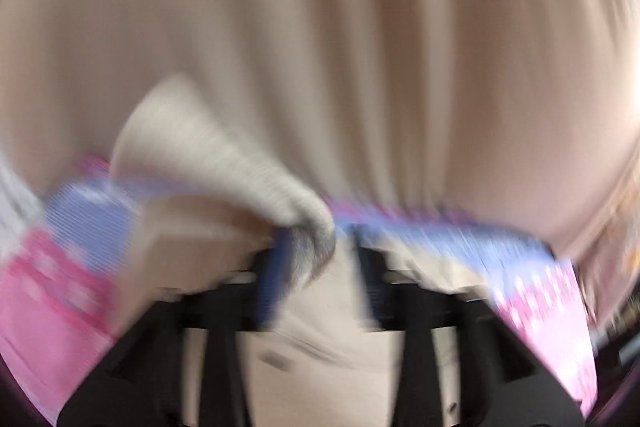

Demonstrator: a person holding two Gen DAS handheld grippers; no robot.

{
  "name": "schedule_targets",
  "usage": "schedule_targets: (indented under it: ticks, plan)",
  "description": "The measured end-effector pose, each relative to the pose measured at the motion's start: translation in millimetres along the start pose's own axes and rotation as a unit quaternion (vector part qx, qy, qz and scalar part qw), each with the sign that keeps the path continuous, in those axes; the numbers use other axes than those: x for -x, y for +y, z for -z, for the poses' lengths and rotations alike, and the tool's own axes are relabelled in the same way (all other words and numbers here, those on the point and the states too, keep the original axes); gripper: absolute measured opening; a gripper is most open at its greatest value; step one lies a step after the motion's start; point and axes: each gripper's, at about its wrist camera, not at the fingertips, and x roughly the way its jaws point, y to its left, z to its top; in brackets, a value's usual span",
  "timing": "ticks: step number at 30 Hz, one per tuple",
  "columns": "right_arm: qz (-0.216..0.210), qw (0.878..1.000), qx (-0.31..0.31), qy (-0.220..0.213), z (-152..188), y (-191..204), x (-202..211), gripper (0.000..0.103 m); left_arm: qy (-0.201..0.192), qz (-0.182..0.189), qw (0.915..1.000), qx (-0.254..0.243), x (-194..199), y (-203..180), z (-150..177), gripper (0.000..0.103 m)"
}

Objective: Fold small clothes
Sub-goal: 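Grasp the other sleeve cuff with the left gripper and fold it across the body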

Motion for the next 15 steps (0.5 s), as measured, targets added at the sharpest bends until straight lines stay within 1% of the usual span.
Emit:
schedule_targets:
  ticks: [1,3,4,5,6,8,10,11,13,15]
  plan:
    - [0.001,1.0,-0.009,-0.006,-0.6,-8.4,2.0,0.07,0.014,-0.004,0.9999,-0.003,-13.2,-14.6,13.3,0.071]
    - [0.002,0.999,-0.027,-0.017,-2.1,-26.6,7.4,0.07,0.068,-0.024,0.9973,-0.016,-46.8,-48.9,57.1,0.071]
    - [0.005,0.999,-0.033,-0.023,-3.9,-34.8,11.0,0.07,0.086,-0.028,0.9958,-0.016,-51.4,-56.3,71.8,0.071]
    - [0.006,0.999,-0.034,-0.03,-6.2,-41.7,14.9,0.071,0.107,-0.019,0.9941,-0.006,-52.4,-61.7,91.9,0.071]
    - [0.008,0.999,-0.031,-0.041,-9.2,-47.0,18.5,0.072,0.113,-0.016,0.9935,0.001,-49.2,-61.8,102.3,0.071]
    - [0.013,0.999,-0.013,-0.05,-21.6,-47.4,20.8,0.072,0.121,-0.027,0.9923,0.001,-39.6,-55.7,115.3,0.073]
    - [-0.016,0.998,0.009,-0.055,-45.6,-37.8,19.3,0.072,0.125,-0.041,0.9913,0.002,-26.0,-42.4,122.3,0.075]
    - [-0.027,0.998,0.019,-0.055,-61.6,-28.5,16.1,0.072,0.125,-0.048,0.991,0.006,-13.0,-37.2,126.3,0.075]
    - [-0.057,0.996,0.036,-0.052,-99.0,-3.2,4.2,0.072,0.126,-0.061,0.9899,0.02,13.5,-24.3,137.0,0.079]
    - [-0.086,0.994,0.041,-0.057,-140.7,22.4,-12.9,0.072,0.124,-0.078,0.9883,0.042,33.3,3.5,142.0,0.08]
